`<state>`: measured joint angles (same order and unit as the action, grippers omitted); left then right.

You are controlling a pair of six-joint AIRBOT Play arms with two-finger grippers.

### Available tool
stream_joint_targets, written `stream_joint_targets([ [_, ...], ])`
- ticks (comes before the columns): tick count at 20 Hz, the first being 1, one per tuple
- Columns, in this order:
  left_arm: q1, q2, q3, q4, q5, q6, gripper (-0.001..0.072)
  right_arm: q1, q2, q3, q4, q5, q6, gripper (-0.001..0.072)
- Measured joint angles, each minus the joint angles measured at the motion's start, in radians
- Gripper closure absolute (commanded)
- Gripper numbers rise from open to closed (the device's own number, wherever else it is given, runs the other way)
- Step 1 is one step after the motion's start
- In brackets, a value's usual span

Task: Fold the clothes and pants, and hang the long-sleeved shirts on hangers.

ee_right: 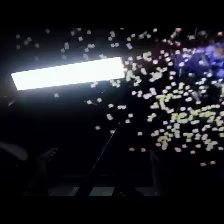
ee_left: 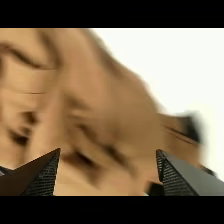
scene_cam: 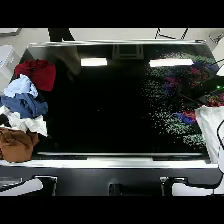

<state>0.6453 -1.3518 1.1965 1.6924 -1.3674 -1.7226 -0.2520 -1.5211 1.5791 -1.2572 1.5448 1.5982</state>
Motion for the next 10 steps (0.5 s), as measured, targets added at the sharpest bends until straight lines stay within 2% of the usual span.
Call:
stream_joint_targets([
  [3, 0.105, -0.005, -0.106, -0.024, 0.116, 0.028, -0.0001, 0.0, 0.0, 0.0, 0.013, 0.023, 0.033, 0.005],
  [7, 0.161, -0.044, -0.174, -0.068, 0.199, 0.087, 0.0005, 0.0, 0.0, 0.0, 0.023, 0.054, 0.072, 0.005],
  [8, 0.167, -0.055, -0.181, -0.088, 0.208, 0.108, 0.0055, 0.0, 0.0, 0.0, 0.027, 0.064, 0.08, 0.005],
  [9, 0.171, -0.061, -0.185, -0.105, 0.213, 0.122, 0.044, 0.0, 0.0, 0.0, 0.029, 0.076, 0.086, 0.005],
  [10, 0.174, -0.065, -0.189, -0.122, 0.215, 0.135, 0.0639, 0.0, 0.0, 0.0, 0.034, 0.088, 0.089, 0.005],
])
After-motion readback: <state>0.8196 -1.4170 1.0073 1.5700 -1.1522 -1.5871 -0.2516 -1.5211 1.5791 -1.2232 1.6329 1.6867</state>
